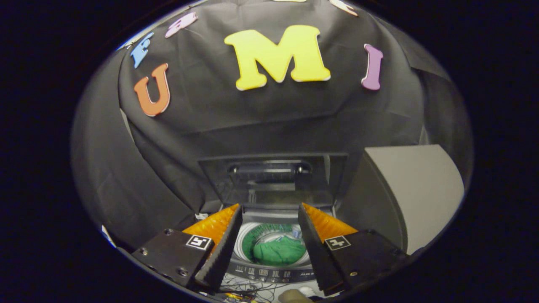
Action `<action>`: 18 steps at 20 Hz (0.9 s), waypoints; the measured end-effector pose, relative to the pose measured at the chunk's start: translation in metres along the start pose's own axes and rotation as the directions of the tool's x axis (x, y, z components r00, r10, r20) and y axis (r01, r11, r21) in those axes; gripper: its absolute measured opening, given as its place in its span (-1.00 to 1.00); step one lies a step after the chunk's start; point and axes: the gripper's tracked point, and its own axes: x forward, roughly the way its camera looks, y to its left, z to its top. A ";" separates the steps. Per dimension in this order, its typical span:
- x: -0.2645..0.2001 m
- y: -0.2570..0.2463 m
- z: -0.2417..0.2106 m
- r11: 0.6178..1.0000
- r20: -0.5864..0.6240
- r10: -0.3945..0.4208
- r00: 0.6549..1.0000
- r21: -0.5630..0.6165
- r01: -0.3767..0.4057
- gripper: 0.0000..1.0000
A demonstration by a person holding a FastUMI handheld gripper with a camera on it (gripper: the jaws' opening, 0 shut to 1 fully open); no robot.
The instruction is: Put the clothes into the washing machine and then close the washing machine lid.
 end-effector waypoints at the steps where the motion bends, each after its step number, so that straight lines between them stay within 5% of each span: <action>1: 0.000 -0.001 0.006 1.000 0.023 0.001 1.000 -0.013 0.000 0.66; 10: 0.017 0.008 0.045 0.998 0.098 -0.013 0.995 -0.065 0.020 0.67; 18: 0.090 0.012 0.064 0.993 0.043 -0.095 0.995 -0.067 0.098 0.67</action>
